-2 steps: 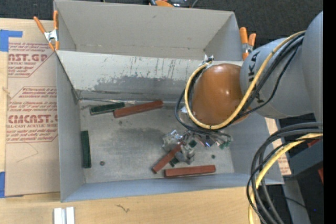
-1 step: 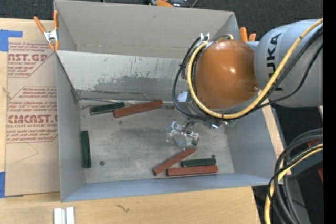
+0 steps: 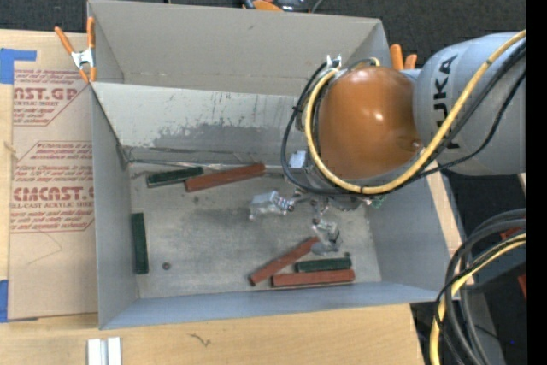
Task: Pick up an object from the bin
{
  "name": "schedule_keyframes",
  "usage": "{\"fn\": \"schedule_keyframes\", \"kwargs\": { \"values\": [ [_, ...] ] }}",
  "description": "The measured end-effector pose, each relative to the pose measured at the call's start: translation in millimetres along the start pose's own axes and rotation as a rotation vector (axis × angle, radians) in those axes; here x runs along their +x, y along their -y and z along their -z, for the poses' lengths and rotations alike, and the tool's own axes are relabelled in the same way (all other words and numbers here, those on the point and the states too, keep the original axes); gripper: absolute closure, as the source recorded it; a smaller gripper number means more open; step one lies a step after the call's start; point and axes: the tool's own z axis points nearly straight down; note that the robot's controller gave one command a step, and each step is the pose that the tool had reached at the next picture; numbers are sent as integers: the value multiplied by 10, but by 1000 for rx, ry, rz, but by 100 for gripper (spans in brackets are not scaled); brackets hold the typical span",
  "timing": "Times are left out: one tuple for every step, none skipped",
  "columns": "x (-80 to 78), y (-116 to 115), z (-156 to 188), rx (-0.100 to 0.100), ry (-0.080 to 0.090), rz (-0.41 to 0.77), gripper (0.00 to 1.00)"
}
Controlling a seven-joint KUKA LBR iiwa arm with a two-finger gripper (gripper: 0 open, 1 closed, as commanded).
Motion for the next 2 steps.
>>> {"fn": "schedule_keyframes", "kwargs": {
  "values": [
    [198,-106,-794,-7,-7,-47,0],
    [611,488,-828,3,-2,-71,0]
  ]
}}
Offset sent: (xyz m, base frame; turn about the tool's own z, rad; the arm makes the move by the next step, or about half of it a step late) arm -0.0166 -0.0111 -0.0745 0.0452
